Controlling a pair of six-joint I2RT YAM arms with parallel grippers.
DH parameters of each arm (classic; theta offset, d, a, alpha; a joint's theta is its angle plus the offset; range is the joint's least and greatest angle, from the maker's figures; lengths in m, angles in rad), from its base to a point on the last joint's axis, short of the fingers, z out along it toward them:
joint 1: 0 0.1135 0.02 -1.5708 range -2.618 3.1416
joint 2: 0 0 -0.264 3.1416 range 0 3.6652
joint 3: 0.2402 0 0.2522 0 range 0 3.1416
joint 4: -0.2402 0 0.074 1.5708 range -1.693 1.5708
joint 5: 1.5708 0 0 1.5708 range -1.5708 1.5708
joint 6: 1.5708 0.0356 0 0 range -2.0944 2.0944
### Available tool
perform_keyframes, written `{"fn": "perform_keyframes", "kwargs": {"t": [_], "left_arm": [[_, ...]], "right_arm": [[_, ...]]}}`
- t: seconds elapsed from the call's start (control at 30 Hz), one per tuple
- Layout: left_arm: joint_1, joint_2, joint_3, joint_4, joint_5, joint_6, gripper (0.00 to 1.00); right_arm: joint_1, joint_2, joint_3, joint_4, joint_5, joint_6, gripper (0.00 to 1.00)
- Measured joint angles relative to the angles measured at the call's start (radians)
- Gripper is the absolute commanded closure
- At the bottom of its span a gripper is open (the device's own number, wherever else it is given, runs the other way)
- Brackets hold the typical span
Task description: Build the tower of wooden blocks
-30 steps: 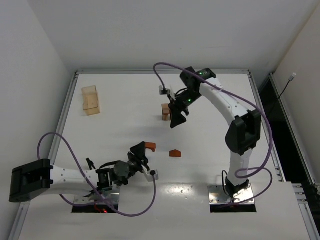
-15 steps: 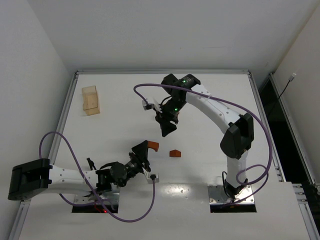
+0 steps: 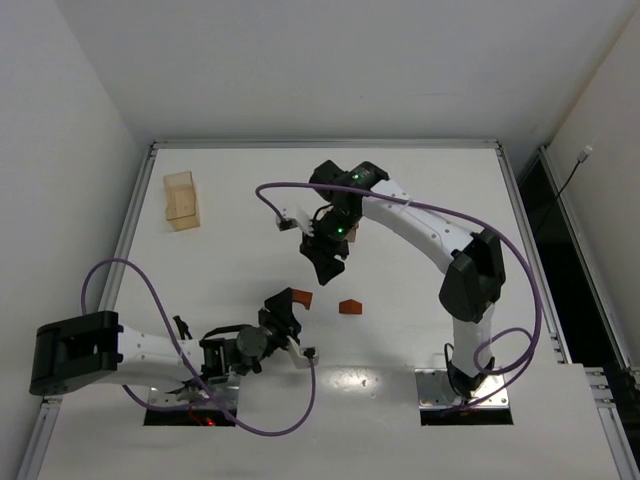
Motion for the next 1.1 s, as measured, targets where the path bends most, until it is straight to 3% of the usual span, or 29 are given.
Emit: {"fn": "perform_keyframes", "kwargs": {"t": [0.1, 0.17, 1.1], "left_arm": [[0.006, 0.013, 0.008, -0.007, -0.007, -0.015, 1.00], [0.013, 0.016, 0.020, -0.006, -0.009, -0.023, 1.00], [0.044, 0.067, 0.112, 0.022, -0.027, -0.044, 1.00]], "right_arm": [[0.013, -0.006, -0.027, 0.029, 0.011, 0.037, 0.41], [0.022, -0.011, -0.041, 0.047, 0.022, 0.056, 0.39], [0.050, 0.077, 0.006, 0.116, 0.067, 0.148, 0.38]]}}
